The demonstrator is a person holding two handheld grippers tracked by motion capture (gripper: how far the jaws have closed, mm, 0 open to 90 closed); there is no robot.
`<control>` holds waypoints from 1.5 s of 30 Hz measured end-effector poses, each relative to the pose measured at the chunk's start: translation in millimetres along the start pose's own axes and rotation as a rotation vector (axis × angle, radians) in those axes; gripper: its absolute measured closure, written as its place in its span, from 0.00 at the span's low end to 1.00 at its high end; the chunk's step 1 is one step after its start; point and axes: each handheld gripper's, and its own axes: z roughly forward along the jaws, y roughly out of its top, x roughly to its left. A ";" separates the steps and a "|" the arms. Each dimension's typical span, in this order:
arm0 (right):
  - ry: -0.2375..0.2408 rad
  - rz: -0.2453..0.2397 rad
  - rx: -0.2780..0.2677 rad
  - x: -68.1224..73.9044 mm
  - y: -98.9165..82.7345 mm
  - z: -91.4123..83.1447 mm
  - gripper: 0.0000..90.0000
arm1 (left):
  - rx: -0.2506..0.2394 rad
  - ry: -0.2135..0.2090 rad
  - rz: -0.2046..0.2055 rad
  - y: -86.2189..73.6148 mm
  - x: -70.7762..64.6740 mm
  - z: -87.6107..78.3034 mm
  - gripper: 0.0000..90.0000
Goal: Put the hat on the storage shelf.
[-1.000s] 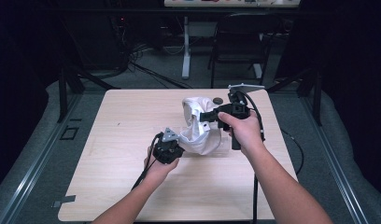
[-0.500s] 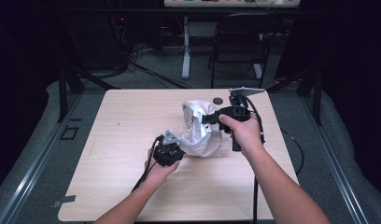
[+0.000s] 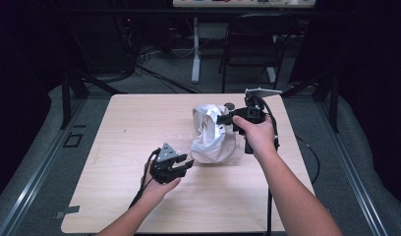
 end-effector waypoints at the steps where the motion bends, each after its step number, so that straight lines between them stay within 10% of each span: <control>1: 0.000 0.000 0.000 0.0 0.0 0.0 0.91 | 0.000 0.000 0.000 0.0 0.0 0.0 0.69; 16: 0.012 0.013 -0.060 -12.1 0.7 -8.5 0.76 | 0.037 0.066 -0.024 -47.8 28.1 -43.2 0.65; 29: -0.009 -0.124 -0.131 -19.1 -25.0 -42.8 0.62 | 0.035 0.086 -0.097 -55.9 46.3 -42.7 0.60; 45: -0.194 -0.340 -0.182 -49.7 -81.6 -45.0 0.56 | 0.050 0.098 -0.107 -59.9 52.0 -37.4 0.59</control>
